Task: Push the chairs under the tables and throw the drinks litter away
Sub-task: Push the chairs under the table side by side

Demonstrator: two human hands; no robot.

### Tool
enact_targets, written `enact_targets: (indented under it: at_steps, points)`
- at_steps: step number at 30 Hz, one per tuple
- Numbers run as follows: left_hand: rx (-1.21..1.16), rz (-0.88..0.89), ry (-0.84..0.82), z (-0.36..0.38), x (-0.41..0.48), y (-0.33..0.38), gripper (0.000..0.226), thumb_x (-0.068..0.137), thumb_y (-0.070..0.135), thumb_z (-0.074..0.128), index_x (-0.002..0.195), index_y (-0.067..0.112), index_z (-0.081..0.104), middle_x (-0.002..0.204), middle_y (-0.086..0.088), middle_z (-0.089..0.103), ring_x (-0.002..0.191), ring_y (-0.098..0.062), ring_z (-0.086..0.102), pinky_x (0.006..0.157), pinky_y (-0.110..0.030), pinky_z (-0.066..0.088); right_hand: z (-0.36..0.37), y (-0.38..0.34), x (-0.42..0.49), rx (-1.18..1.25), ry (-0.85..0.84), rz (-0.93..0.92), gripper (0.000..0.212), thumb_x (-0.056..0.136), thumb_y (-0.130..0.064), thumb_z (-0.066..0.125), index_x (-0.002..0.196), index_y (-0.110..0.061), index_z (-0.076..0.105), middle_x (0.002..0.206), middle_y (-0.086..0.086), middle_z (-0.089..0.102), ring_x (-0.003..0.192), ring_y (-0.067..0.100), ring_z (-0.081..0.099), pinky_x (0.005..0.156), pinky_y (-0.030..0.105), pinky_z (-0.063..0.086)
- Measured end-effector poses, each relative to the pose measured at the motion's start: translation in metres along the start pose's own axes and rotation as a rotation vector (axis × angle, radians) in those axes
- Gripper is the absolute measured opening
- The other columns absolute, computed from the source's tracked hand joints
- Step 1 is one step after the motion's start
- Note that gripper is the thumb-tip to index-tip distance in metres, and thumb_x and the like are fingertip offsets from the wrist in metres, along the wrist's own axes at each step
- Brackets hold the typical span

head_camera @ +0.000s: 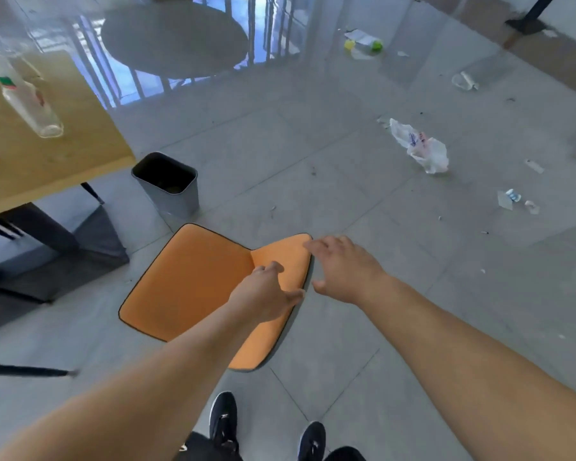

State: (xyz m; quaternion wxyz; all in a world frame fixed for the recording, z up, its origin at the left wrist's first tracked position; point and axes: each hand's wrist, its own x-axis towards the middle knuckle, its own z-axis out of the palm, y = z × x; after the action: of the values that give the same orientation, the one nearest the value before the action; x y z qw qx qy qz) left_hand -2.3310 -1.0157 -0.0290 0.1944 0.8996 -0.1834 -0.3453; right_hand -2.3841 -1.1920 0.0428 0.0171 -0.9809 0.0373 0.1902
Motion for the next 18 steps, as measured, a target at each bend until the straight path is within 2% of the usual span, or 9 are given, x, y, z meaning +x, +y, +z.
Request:
enact_targets:
  at_steps: [5, 8, 10, 12, 14, 16, 18]
  points:
    - [-0.002, -0.150, -0.042, 0.014, 0.014, -0.001, 0.086, 0.080, 0.080, 0.058, 0.147, 0.029, 0.039, 0.137, -0.003, 0.057, 0.109, -0.025, 0.060, 0.082, -0.040, 0.054, 0.020, 0.020, 0.048, -0.125, -0.113, -0.231, 0.082, 0.089, -0.047, 0.070, 0.158, -0.033, 0.027, 0.160, 0.007, 0.033, 0.142, 0.032, 0.035, 0.114, 0.045, 0.036]
    - [-0.096, -0.297, -0.095, 0.028, 0.011, 0.000, 0.092, 0.070, 0.088, 0.056, 0.142, 0.031, 0.043, 0.124, 0.003, 0.063, 0.101, -0.022, 0.060, 0.080, -0.039, 0.052, 0.035, 0.029, 0.071, -0.181, -0.150, -0.383, 0.076, 0.088, -0.045, 0.069, 0.155, -0.034, 0.035, 0.155, 0.006, 0.040, 0.141, 0.032, 0.035, 0.113, 0.046, 0.034]
    - [-0.138, -0.352, -0.127, 0.041, 0.003, 0.005, 0.101, 0.058, 0.087, 0.061, 0.143, 0.036, 0.040, 0.119, 0.006, 0.061, 0.098, -0.019, 0.059, 0.079, -0.038, 0.051, 0.047, 0.033, 0.079, -0.223, -0.171, -0.460, 0.069, 0.087, -0.044, 0.067, 0.150, -0.033, 0.041, 0.148, 0.005, 0.046, 0.136, 0.033, 0.036, 0.113, 0.048, 0.033]
    - [-0.173, -0.401, -0.092, 0.055, -0.005, 0.007, 0.102, 0.053, 0.079, 0.067, 0.143, 0.042, 0.037, 0.115, 0.010, 0.059, 0.093, -0.015, 0.059, 0.070, -0.034, 0.051, 0.057, 0.033, 0.085, -0.290, -0.184, -0.531, 0.062, 0.087, -0.044, 0.066, 0.145, -0.033, 0.045, 0.144, 0.005, 0.048, 0.135, 0.035, 0.036, 0.116, 0.055, 0.027]
    - [-0.237, -0.453, -0.041, 0.064, -0.011, 0.007, 0.096, 0.056, 0.067, 0.069, 0.143, 0.044, 0.037, 0.113, 0.011, 0.057, 0.087, -0.011, 0.058, 0.061, -0.028, 0.045, 0.062, 0.028, 0.093, -0.346, -0.197, -0.581, 0.059, 0.089, -0.043, 0.065, 0.143, -0.033, 0.045, 0.141, 0.004, 0.049, 0.136, 0.035, 0.036, 0.117, 0.067, 0.019]
    - [-0.276, -0.479, -0.007, 0.071, -0.016, 0.004, 0.090, 0.063, 0.051, 0.068, 0.146, 0.046, 0.037, 0.115, 0.009, 0.057, 0.086, -0.012, 0.058, 0.059, -0.025, 0.044, 0.066, 0.020, 0.099, -0.399, -0.202, -0.622, 0.055, 0.090, -0.042, 0.064, 0.142, -0.035, 0.046, 0.138, 0.003, 0.051, 0.134, 0.034, 0.039, 0.115, 0.073, 0.014]
    - [-0.308, -0.494, 0.031, 0.079, -0.023, 0.002, 0.086, 0.069, 0.036, 0.062, 0.149, 0.048, 0.035, 0.120, 0.006, 0.059, 0.084, -0.014, 0.059, 0.059, -0.025, 0.048, 0.072, 0.012, 0.103, -0.434, -0.198, -0.662, 0.051, 0.090, -0.036, 0.061, 0.140, -0.036, 0.047, 0.135, 0.001, 0.053, 0.130, 0.033, 0.043, 0.114, 0.074, 0.013]
